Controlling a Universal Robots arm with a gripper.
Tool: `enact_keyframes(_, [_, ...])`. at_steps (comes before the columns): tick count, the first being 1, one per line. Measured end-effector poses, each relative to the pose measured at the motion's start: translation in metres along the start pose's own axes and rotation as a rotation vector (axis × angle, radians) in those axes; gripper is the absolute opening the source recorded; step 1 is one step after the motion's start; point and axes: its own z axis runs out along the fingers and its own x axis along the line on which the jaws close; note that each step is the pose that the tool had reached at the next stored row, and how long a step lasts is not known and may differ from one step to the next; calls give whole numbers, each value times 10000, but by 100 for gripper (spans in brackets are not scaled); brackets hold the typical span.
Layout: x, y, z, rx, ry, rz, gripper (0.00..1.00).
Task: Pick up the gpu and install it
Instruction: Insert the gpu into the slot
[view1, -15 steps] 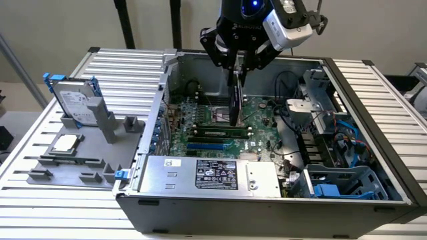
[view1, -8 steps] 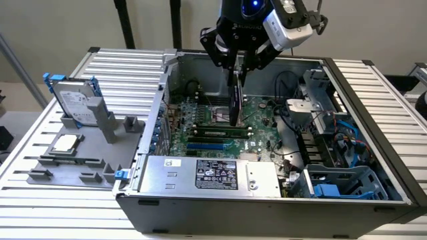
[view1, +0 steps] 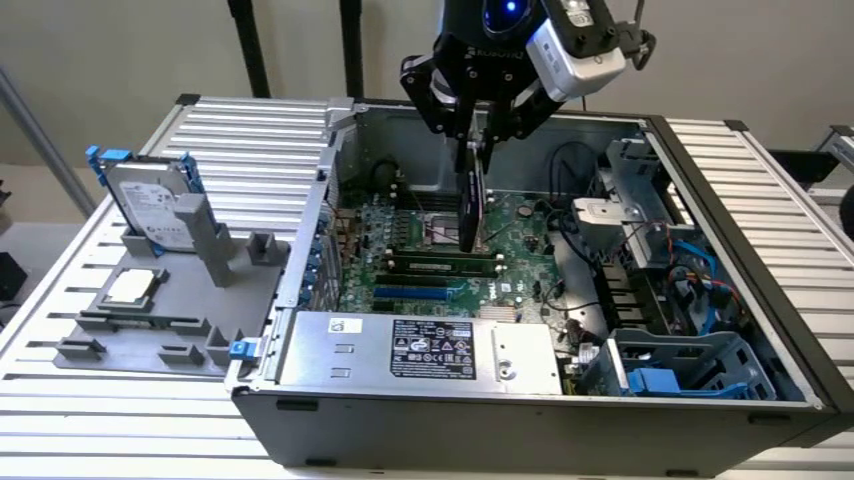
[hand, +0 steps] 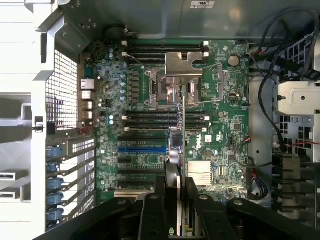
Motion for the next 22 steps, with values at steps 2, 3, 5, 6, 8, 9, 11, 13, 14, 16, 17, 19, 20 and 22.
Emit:
enact_keyframes(2, [-1,0,1,-1,1,-1,0])
enact_keyframes(3, [-1,0,3,0,-3,-72,0])
enact_keyframes(5, [-1,0,9,3,6,-431,0])
enact_keyframes(6, [0,0,13,3,13,-611,0])
enact_keyframes(8, [-1,-1,23,5,26,-970,0])
enact_keyframes(9, [-1,-1,28,5,32,-1150,0])
enact_keyframes(11, [-1,-2,39,6,44,-1521,0])
enact_keyframes(13, [-1,-3,49,9,57,-1881,0])
enact_keyframes(14, [-1,-3,54,9,63,-2065,0])
enact_keyframes(16, [-1,-4,65,10,76,-2436,0])
enact_keyframes(17, [-1,-4,70,11,83,-2616,0])
enact_keyframes(19, [-1,-5,82,12,101,-2975,0])
enact_keyframes(20, [-1,-5,89,11,112,-3161,0])
enact_keyframes(22, [-1,-6,102,12,133,-3525,0])
